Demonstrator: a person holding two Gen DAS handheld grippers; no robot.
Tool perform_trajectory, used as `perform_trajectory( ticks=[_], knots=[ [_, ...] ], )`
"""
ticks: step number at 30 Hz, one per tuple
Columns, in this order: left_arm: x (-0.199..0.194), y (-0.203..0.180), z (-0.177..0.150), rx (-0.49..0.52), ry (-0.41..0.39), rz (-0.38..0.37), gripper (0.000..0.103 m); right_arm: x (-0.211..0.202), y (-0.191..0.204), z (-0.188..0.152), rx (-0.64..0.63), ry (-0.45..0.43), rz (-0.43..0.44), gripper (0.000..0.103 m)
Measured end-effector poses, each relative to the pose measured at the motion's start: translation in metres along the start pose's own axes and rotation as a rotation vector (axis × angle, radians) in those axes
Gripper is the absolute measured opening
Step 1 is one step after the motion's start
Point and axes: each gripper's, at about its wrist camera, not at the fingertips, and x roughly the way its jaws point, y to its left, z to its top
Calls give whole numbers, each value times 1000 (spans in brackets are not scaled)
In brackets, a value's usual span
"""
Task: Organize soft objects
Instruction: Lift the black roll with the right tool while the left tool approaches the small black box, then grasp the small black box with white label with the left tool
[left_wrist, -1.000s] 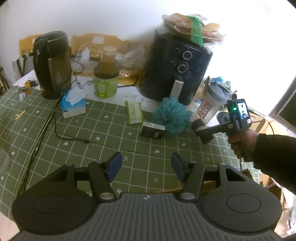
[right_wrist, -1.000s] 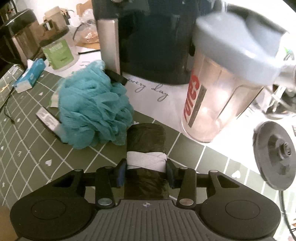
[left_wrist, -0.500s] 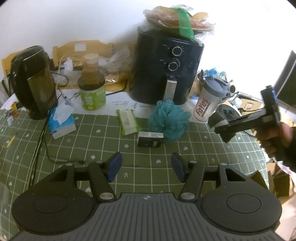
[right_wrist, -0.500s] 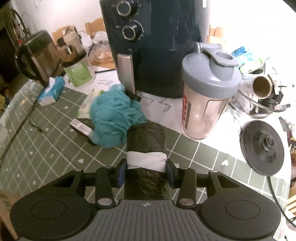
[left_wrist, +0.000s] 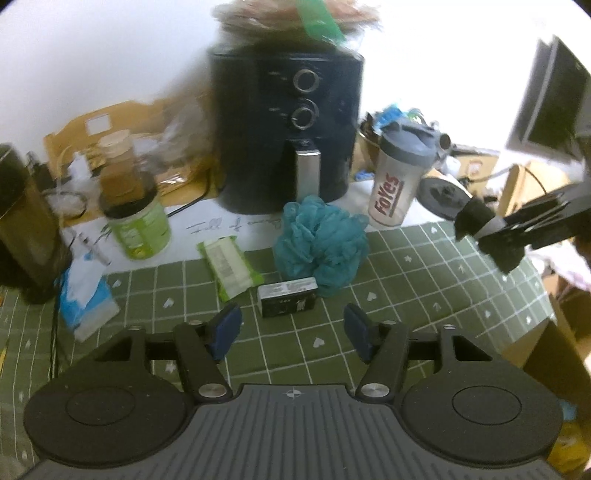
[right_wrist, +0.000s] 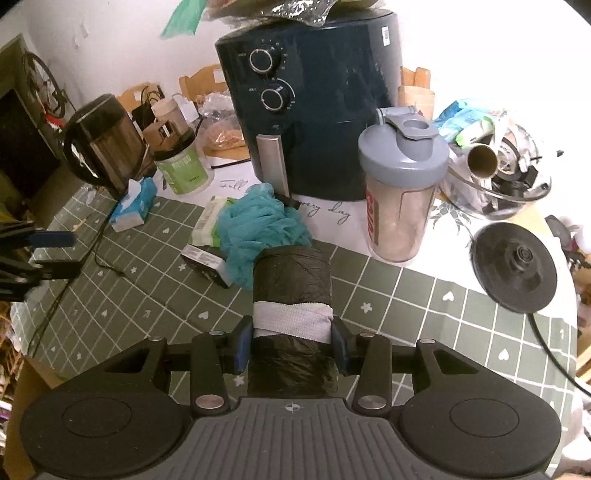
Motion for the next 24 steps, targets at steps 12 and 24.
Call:
perform_trajectory(
  ticks=[12,24],
  knots=[
    [72,4,4,170,57,-18,75,-38,-1,-31,103,-51,-23,46],
    [141,8,9,290,113,-64,75,-53,-9,-70,250,-73,-62,46]
  ],
)
